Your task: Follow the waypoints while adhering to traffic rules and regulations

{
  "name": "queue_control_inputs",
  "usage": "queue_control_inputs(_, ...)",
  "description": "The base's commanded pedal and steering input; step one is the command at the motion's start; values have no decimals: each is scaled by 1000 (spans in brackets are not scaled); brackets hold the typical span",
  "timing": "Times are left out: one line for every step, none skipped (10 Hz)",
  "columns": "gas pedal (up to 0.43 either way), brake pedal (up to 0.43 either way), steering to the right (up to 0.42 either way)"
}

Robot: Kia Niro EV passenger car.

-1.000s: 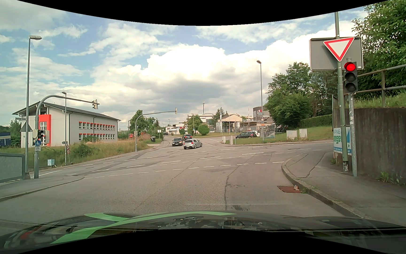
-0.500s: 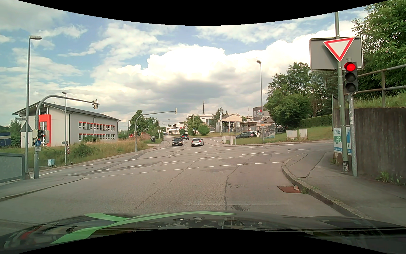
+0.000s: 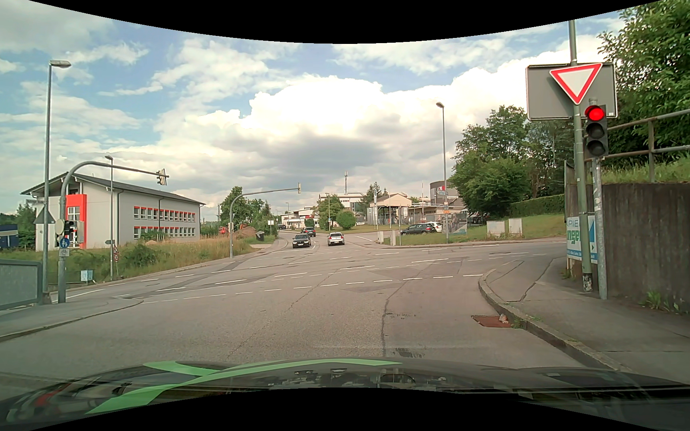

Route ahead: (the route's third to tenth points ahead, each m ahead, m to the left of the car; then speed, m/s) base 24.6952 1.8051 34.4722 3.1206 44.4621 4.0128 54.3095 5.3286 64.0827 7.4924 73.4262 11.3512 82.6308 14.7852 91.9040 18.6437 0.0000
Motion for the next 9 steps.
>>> queue_control_inputs(0,598,-14)
queue_control_inputs(0,598,-14)
queue_control_inputs(0,598,-14)
queue_control_inputs(0,598,-14)
queue_control_inputs(0,598,-14)
queue_control_inputs(0,598,-14)
queue_control_inputs(0,598,-14)
queue_control_inputs(0,591,-14)
queue_control_inputs(0,591,-14)
